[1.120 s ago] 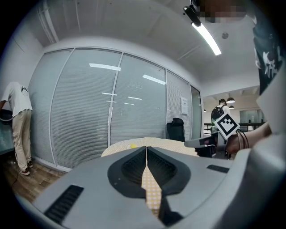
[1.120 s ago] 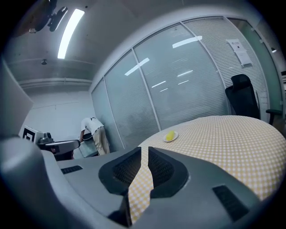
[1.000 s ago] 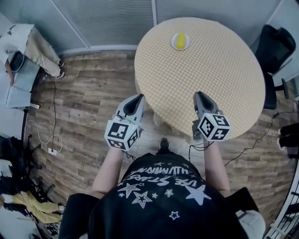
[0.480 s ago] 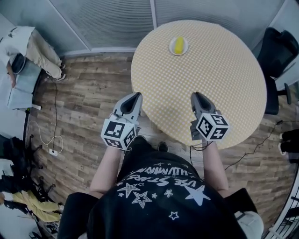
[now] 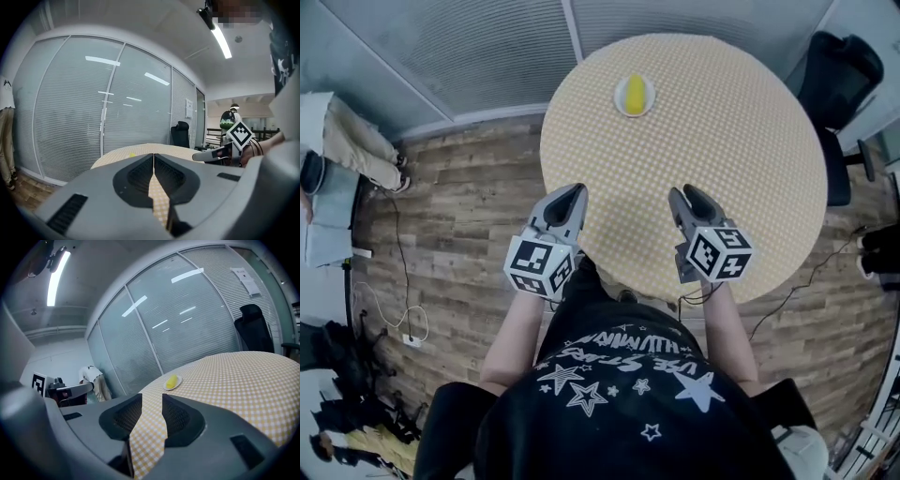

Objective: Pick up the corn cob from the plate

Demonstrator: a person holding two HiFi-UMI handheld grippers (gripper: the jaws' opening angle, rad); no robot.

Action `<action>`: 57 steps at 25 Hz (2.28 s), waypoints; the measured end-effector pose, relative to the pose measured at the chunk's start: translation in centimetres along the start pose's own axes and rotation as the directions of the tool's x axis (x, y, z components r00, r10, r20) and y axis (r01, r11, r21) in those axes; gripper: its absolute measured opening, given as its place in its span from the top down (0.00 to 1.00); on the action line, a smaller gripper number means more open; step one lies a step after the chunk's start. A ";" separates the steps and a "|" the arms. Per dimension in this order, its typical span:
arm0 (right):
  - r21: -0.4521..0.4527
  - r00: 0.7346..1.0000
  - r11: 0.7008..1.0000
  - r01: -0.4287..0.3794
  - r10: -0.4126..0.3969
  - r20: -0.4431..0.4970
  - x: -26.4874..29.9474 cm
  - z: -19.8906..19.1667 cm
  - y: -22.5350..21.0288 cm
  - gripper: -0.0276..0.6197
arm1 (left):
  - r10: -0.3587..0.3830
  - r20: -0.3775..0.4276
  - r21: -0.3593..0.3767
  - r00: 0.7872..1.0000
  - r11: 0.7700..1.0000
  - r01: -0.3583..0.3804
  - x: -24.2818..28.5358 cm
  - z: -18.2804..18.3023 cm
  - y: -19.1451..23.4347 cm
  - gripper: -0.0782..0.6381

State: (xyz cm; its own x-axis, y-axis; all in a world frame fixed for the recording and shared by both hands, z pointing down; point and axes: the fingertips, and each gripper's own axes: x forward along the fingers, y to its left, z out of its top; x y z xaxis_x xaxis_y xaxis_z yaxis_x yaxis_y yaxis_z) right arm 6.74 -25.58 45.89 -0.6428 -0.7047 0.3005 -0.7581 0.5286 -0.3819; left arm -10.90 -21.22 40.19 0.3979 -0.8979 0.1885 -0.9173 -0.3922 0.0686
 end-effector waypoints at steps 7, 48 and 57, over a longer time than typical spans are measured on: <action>0.047 0.996 0.999 0.014 -0.009 -0.090 6.2 0.4 -0.3 0.61 | -0.085 -0.044 -0.008 0.995 0.996 0.085 6.0 0.2 4.9 0.87; 0.006 0.767 0.922 0.387 -0.318 -0.557 36.4 3.5 -13.8 0.51 | -0.167 -0.146 -0.104 0.975 0.983 0.153 22.2 -3.2 25.8 0.87; -0.077 0.669 0.907 0.415 -0.361 -0.650 37.5 1.5 -15.4 0.51 | -0.140 -0.169 -0.113 0.976 0.986 0.121 24.0 -3.9 27.4 0.87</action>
State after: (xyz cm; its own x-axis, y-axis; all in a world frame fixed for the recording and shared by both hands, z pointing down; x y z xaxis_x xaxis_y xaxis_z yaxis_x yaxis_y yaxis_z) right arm -5.55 -60.84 61.70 -0.2280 -0.3549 0.9067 -0.9624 0.2235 -0.1546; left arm -26.50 -52.77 50.40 0.5141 -0.7874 0.3401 -0.8577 -0.4732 0.2010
